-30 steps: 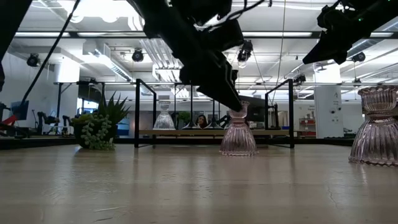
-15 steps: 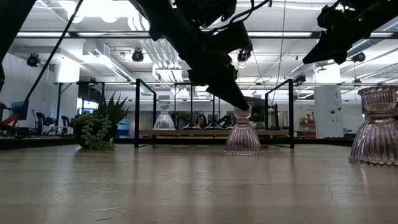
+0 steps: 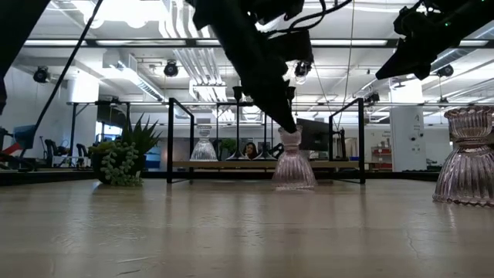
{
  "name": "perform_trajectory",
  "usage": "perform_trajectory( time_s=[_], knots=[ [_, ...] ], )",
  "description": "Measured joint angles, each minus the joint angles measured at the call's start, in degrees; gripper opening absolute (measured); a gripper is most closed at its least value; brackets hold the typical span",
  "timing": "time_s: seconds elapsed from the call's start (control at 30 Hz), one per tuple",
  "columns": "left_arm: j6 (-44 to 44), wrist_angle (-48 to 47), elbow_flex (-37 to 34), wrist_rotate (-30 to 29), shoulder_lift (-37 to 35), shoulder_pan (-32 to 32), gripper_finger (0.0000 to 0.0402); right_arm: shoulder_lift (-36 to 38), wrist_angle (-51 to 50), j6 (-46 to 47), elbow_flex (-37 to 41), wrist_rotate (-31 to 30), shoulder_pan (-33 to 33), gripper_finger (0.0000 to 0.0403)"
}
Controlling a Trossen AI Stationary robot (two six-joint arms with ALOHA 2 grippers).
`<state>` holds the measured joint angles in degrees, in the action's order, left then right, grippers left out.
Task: Pick & Place candle stick holders
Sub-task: Put the top pink candle holder on the shelf
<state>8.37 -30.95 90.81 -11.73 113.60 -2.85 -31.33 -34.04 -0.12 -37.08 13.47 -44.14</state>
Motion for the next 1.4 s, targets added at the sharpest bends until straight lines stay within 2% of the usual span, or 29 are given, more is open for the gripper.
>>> perform_trajectory(
  time_s=[0.2, 0.5, 0.83, 1.1, 1.4],
  knots=[
    [-5.29, -7.51, 6.64, -6.33, 0.11, 0.3, 0.0015, 0.0, 0.02, -0.01, 0.0, 0.0, 0.02, 0.0029],
    [-9.09, -11.34, 7.63, -16.12, 0.04, 2.6, 0.0015, 0.0, 0.0, -0.02, 0.0, 0.0, 0.02, 0.0029],
    [-11.03, -20.4, 12.28, -26.79, -0.22, 3.92, 0.0015, 0.0, 0.0, -0.03, 0.0, 0.0, 0.01, 0.0029],
    [-13.23, -24.48, 12.19, -25.91, -0.24, 8.77, 0.0015, 0.0, 0.01, -0.04, 0.0, -0.01, 0.02, 0.0029],
    [-13.17, -24.09, 12.05, -22.86, -0.29, 14.64, 0.0015, 0.0, 0.01, -0.01, 0.0, 0.0, 0.02, 0.0029]
  ],
)
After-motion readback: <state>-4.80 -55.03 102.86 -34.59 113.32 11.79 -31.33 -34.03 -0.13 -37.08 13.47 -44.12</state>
